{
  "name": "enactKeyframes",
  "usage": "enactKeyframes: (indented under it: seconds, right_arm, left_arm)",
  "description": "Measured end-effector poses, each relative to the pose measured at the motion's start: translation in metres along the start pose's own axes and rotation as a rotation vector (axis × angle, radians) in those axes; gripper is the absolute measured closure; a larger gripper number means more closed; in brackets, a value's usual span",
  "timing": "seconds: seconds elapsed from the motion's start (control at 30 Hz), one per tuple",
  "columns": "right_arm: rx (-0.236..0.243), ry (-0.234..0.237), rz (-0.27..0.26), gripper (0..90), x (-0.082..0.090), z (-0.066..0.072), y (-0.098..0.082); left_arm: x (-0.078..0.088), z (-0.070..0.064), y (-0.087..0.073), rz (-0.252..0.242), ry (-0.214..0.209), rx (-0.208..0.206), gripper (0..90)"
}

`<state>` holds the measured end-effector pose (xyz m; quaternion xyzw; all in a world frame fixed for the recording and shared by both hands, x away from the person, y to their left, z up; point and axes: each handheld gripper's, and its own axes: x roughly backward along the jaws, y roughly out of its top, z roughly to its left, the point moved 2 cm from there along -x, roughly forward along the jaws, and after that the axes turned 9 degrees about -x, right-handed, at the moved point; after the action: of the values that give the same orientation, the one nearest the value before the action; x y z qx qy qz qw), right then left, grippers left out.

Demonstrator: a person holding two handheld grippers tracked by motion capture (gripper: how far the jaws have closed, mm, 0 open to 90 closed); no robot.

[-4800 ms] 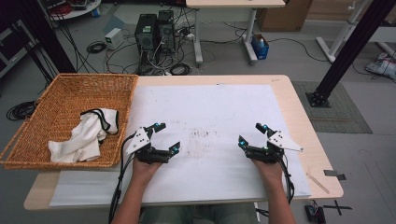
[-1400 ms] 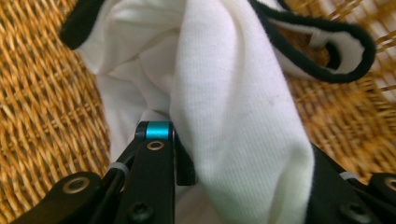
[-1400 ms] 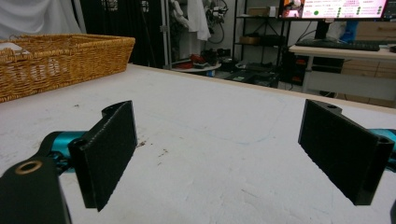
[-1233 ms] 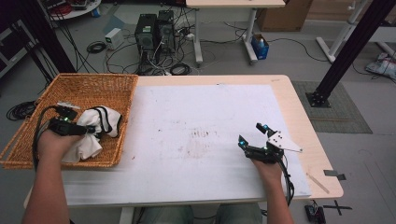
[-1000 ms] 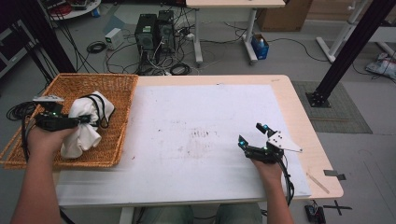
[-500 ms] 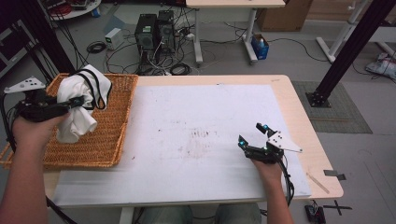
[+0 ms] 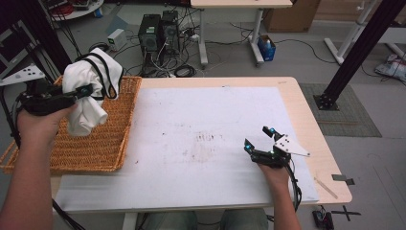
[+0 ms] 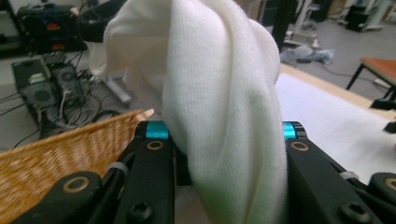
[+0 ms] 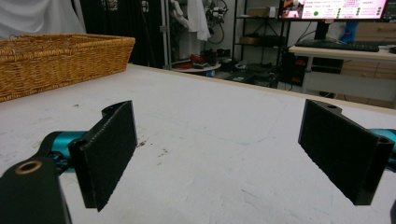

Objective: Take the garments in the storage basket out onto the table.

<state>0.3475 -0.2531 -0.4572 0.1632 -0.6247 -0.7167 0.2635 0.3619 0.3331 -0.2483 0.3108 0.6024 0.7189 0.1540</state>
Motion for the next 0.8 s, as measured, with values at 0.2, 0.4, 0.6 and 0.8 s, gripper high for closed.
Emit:
enactKeyframes:
  seconds: [0.2, 0.4, 0.6, 0.8]
  right_arm:
    - [0.002, -0.001, 0.0, 12.0, 0.0, 0.0, 0.0]
    - [0.001, -0.003, -0.003, 12.1, 0.0, 0.0, 0.0]
    - [-0.003, -0.004, -0.002, 12.1, 0.0, 0.0, 0.0]
    - [-0.001, 0.0, -0.002, 12.0, 0.0, 0.0, 0.0]
  left_arm:
    - [-0.019, -0.025, 0.024, -0.053, -0.065, -0.023, 69.7]
    - [-0.06, -0.065, 0.042, -0.069, -0.145, -0.066, 69.7]
    - [-0.096, -0.093, 0.044, -0.067, -0.201, -0.073, 69.7]
    - [-0.127, -0.113, 0.04, -0.059, -0.239, -0.072, 69.7]
